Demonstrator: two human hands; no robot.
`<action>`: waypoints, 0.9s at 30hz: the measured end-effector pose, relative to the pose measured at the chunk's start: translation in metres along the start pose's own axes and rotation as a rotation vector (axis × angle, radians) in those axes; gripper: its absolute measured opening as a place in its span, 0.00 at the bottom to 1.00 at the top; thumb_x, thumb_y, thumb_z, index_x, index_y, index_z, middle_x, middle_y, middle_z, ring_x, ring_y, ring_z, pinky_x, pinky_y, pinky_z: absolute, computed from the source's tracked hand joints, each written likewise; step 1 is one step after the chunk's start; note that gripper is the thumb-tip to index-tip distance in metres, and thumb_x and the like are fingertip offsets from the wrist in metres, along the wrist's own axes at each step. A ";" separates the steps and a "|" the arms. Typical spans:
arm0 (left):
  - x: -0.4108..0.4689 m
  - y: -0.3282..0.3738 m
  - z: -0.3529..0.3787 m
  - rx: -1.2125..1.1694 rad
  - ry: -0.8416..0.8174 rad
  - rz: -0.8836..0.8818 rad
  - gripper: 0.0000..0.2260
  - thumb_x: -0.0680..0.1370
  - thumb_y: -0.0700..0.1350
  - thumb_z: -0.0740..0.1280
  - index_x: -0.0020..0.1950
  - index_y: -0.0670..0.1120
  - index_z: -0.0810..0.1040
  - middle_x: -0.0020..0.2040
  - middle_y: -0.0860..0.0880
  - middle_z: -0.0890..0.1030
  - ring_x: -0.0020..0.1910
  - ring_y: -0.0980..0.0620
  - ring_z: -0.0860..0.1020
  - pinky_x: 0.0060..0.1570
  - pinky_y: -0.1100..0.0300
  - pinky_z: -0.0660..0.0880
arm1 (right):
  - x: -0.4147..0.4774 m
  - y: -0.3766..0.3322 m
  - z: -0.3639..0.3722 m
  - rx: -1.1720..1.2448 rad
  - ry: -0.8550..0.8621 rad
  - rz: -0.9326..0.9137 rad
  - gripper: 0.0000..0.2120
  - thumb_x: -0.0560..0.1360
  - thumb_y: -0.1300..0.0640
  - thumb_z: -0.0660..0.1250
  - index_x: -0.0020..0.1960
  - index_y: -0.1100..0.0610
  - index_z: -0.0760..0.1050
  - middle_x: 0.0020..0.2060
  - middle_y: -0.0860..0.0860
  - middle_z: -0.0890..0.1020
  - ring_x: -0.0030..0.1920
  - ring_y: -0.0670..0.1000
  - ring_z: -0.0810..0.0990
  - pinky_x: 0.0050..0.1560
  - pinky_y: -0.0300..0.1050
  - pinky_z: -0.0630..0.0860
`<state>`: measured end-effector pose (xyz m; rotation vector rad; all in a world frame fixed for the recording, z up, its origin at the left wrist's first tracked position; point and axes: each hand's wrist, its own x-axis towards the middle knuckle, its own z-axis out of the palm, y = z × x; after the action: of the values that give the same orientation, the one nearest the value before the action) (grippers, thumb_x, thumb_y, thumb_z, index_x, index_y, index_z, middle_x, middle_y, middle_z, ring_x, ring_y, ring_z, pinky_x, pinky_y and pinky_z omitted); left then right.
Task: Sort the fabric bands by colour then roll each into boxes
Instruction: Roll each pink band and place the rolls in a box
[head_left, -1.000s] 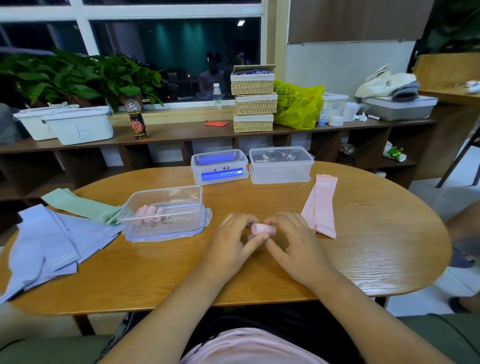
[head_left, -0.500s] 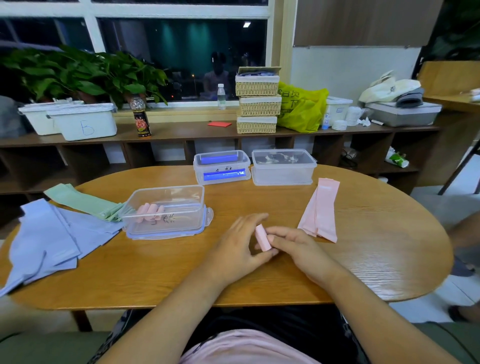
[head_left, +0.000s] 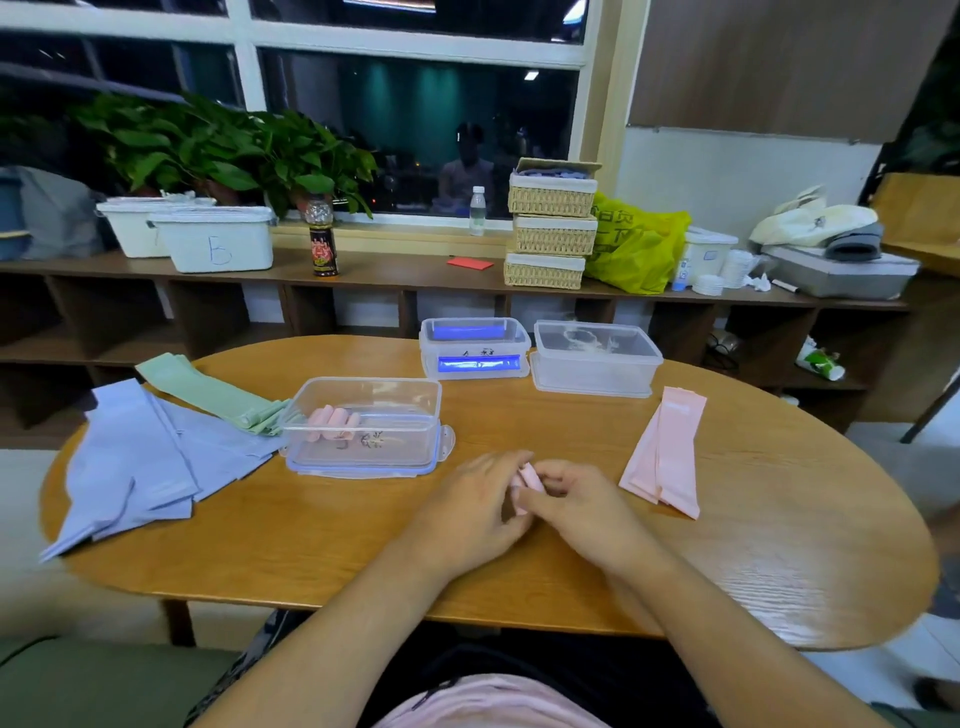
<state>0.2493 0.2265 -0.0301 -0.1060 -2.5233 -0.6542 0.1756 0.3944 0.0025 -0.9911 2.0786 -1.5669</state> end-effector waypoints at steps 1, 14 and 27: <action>-0.002 -0.003 -0.003 -0.015 0.017 0.010 0.27 0.80 0.49 0.71 0.78 0.49 0.71 0.72 0.51 0.78 0.71 0.54 0.73 0.69 0.66 0.66 | 0.004 -0.003 0.003 -0.032 0.011 -0.012 0.05 0.80 0.58 0.72 0.54 0.53 0.86 0.48 0.52 0.88 0.53 0.55 0.86 0.61 0.58 0.79; -0.035 -0.066 -0.071 -0.019 0.214 0.020 0.27 0.79 0.54 0.73 0.77 0.51 0.73 0.71 0.56 0.78 0.71 0.58 0.74 0.70 0.57 0.72 | 0.053 -0.058 0.059 -0.177 -0.018 -0.054 0.05 0.76 0.57 0.78 0.51 0.52 0.85 0.43 0.47 0.89 0.42 0.45 0.86 0.49 0.42 0.80; -0.057 -0.146 -0.116 0.190 0.432 -0.388 0.13 0.83 0.43 0.65 0.67 0.49 0.78 0.67 0.50 0.77 0.69 0.49 0.71 0.70 0.47 0.73 | 0.159 -0.111 0.110 -0.244 -0.019 0.079 0.05 0.77 0.58 0.75 0.51 0.58 0.86 0.44 0.57 0.88 0.42 0.50 0.86 0.57 0.52 0.85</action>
<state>0.3234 0.0464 -0.0359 0.5464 -2.1786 -0.5097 0.1721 0.1894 0.0907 -0.9847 2.3058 -1.2823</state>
